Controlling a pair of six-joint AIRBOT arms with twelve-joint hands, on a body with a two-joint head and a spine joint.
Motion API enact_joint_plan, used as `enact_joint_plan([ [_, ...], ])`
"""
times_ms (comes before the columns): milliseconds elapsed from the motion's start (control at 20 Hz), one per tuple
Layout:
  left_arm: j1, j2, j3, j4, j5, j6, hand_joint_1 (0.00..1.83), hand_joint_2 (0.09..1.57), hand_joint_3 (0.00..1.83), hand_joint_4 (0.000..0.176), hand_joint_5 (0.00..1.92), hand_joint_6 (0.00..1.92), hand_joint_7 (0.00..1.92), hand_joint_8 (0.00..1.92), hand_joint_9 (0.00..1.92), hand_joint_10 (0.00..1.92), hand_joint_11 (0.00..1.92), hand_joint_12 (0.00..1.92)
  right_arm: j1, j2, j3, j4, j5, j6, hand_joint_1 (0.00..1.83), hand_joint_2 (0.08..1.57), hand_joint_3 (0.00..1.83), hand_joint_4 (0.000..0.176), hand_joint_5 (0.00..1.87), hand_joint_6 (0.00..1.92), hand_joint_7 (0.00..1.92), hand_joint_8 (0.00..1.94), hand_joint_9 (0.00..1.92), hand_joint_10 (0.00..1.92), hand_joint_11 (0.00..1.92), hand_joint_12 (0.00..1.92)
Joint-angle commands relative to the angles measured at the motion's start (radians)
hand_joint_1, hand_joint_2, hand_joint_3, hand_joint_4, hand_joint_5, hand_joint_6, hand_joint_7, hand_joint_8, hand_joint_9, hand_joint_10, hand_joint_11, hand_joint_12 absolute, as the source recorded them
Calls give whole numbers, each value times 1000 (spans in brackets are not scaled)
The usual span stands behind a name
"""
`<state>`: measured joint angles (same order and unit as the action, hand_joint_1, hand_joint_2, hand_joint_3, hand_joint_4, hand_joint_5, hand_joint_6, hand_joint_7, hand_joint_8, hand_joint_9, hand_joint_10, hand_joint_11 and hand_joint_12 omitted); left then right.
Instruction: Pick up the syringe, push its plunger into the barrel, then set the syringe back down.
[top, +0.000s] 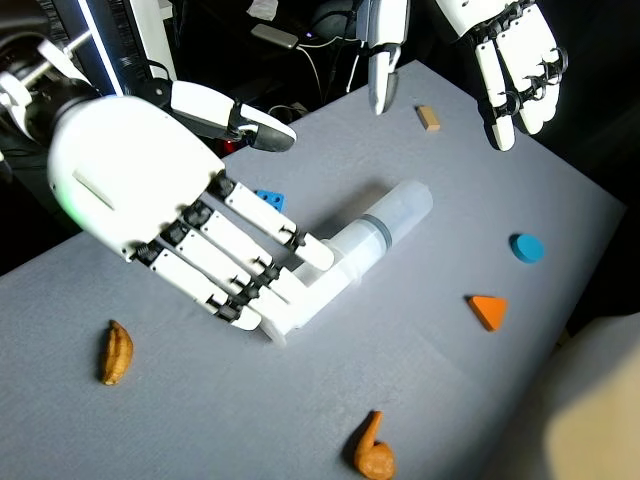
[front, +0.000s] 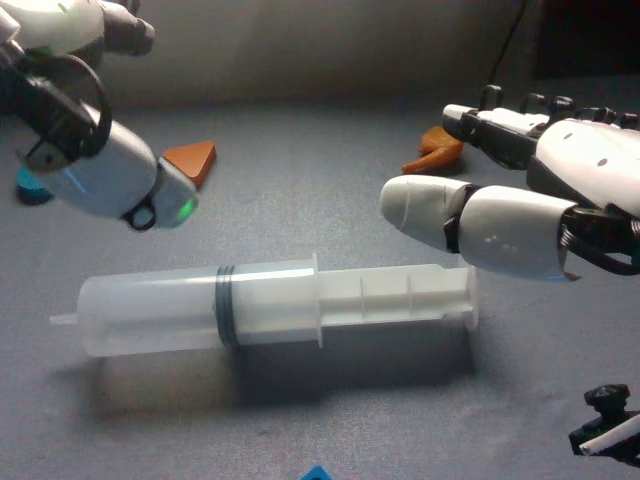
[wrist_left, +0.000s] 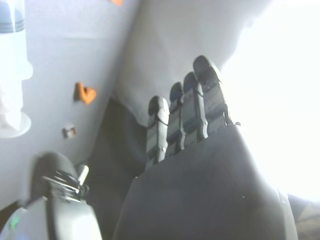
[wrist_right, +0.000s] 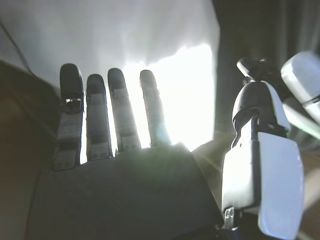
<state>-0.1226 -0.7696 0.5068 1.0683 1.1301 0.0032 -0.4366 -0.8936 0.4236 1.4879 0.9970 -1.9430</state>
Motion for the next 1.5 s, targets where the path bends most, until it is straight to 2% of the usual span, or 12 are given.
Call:
enact_joint_plan([
  [0,38,12,-21,123,-44,-67,679,985,0,61,100,0,44,0,15,0,0,300,3,-1,-3,-89,48,26,19,990,0,109,129,2,131,2,95,0,0,828],
  [50,60,17,-34,182,-50,-129,714,997,3,62,77,0,29,0,6,0,0,278,1,1,-3,-89,49,29,20,991,0,109,129,2,131,2,95,0,0,827],
  [100,75,19,-45,196,-48,-143,782,981,0,63,59,0,19,0,0,0,0,257,-3,4,-3,-90,50,36,20,991,0,109,129,2,132,2,95,0,0,826],
  [200,114,20,-58,179,-40,-165,874,954,0,63,36,0,11,0,0,0,0,208,-8,5,-1,-102,62,44,19,991,0,109,129,1,137,3,92,0,0,812],
  [400,181,10,-85,240,-10,-282,838,977,5,65,0,0,0,0,0,0,0,201,-27,6,8,-143,49,81,18,991,0,109,129,1,135,1,89,0,0,805],
  [550,197,-5,-98,279,6,-308,837,978,5,65,0,0,0,0,0,0,0,202,-32,-11,9,-190,80,73,19,990,0,109,128,0,128,0,87,0,0,789],
  [700,272,-64,-115,351,78,-473,834,975,3,65,0,0,0,0,0,0,0,199,-51,-25,8,-234,141,69,18,990,0,108,128,0,125,0,87,0,0,805],
  [800,319,-108,-119,401,92,-518,831,974,2,65,0,0,0,0,0,0,0,195,-49,-21,8,-204,97,12,18,990,0,108,129,1,126,0,91,2,0,806],
  [900,360,-150,-119,450,116,-556,830,971,0,66,0,0,0,0,0,0,0,213,-38,-44,31,-196,45,8,20,993,1,108,127,0,122,1,90,1,0,787],
  [1050,432,-195,-126,529,172,-650,807,965,0,66,0,0,0,0,0,0,0,219,-30,-106,48,-195,121,57,20,995,1,108,124,0,120,1,91,1,0,783],
  [1150,486,-215,-131,560,201,-680,765,974,2,66,0,0,0,0,0,0,0,218,-62,-138,48,-195,160,125,19,995,1,108,124,0,124,2,93,2,0,785],
  [1450,603,-264,-135,620,272,-780,756,969,0,66,0,0,0,0,0,0,0,240,-114,-164,44,-205,259,230,13,1013,5,109,99,0,120,0,94,1,0,811],
])
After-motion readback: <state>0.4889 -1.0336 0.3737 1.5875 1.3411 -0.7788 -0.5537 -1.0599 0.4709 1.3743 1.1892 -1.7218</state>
